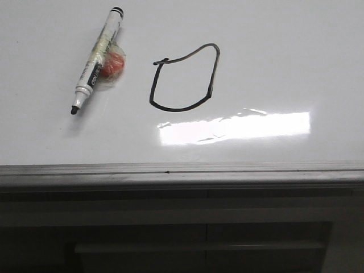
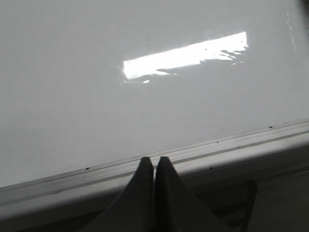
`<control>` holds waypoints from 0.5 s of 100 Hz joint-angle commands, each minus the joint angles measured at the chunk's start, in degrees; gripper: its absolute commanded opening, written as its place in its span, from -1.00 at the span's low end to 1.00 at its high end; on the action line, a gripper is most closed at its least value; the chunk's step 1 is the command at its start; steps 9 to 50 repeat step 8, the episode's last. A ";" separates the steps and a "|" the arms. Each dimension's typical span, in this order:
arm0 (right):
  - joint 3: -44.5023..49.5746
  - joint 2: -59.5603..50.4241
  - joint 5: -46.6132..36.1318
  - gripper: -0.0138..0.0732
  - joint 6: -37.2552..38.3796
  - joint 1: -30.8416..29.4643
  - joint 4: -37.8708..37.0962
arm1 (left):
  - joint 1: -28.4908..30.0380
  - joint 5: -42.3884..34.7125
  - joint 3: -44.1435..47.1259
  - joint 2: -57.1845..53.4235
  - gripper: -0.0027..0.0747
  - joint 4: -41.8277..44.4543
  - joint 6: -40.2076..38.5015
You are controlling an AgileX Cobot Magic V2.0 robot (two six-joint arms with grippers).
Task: Write number 0 on whiteboard
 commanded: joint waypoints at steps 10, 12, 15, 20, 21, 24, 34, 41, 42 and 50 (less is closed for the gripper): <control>0.72 -1.09 -1.54 -0.84 0.14 -0.32 -0.85 | 0.07 -3.03 1.87 -1.67 -0.98 -0.17 -0.63; 0.72 -1.09 -1.54 -0.84 0.14 -0.32 -0.85 | 0.07 -3.03 1.87 -1.67 -0.98 -0.17 -0.63; 0.72 -1.09 -1.54 -0.84 0.14 -0.32 -0.85 | 0.07 -3.03 1.87 -1.67 -0.98 -0.17 -0.63; 0.72 -1.09 -1.54 -0.84 0.14 -0.32 -0.85 | 0.07 -3.03 1.87 -1.67 -0.98 -0.17 -0.63; 0.72 -1.09 -1.54 -0.84 0.14 -0.32 -0.85 | 0.07 -3.03 1.87 -1.67 -0.98 -0.17 -0.63; 0.72 -1.09 -1.54 -0.84 0.14 -0.32 -0.85 | 0.07 -3.03 1.87 -1.67 -0.98 -0.17 -0.63; 0.72 -1.09 -1.54 -0.84 0.14 -0.32 -0.85 | 0.07 -3.03 1.87 -1.67 -0.98 -0.17 -0.63; 0.72 -1.09 -1.54 -0.84 0.14 -0.32 -0.85 | 0.07 -3.03 1.87 -1.67 -0.98 -0.17 -0.63; 0.72 -1.09 -1.54 -0.84 0.14 -0.32 -0.85 | 0.07 -3.03 1.87 -1.67 -0.98 -0.17 -0.63; 0.72 -1.09 -1.54 -0.84 0.14 -0.32 -0.85 | 0.07 -3.03 1.87 -1.67 -0.98 -0.17 -0.63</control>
